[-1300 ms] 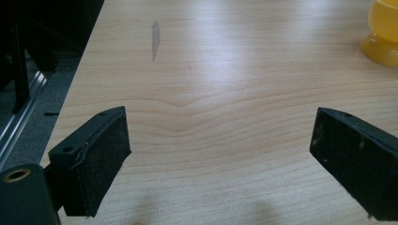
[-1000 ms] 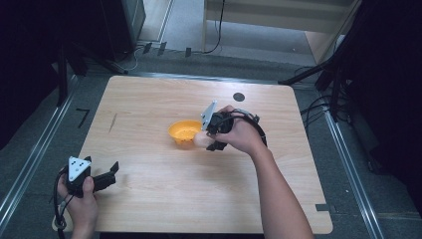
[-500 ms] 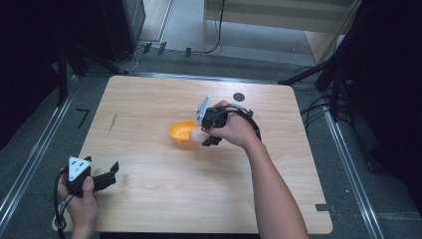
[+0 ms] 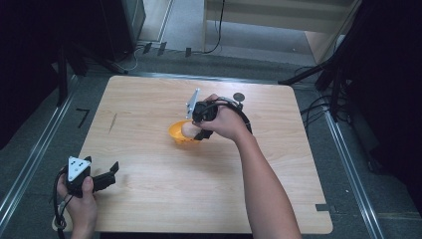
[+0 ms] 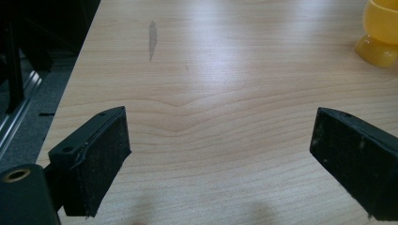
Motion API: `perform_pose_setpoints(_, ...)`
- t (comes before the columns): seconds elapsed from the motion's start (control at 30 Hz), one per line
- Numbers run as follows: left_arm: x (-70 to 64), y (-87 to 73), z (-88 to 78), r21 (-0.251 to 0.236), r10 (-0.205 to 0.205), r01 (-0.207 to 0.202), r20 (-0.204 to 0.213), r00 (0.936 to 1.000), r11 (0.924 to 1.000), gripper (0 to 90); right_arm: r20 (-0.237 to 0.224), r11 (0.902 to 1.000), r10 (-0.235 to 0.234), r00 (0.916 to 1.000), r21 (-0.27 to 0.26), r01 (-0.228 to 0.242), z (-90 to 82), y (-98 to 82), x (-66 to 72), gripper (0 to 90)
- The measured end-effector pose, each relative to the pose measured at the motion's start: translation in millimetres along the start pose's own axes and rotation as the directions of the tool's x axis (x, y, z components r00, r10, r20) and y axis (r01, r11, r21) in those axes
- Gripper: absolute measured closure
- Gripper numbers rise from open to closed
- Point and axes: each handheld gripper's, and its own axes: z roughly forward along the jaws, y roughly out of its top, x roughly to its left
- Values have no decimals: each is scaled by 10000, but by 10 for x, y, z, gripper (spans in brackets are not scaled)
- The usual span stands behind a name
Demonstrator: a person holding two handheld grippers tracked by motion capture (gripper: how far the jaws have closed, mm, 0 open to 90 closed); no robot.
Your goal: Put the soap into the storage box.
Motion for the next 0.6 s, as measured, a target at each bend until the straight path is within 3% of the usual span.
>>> perform_pose_setpoints(0.6,4,-1,2,-48,-35,35,52,10000,10000,57,-41,9999,15,10000,135,-15,163,122,-118,332)
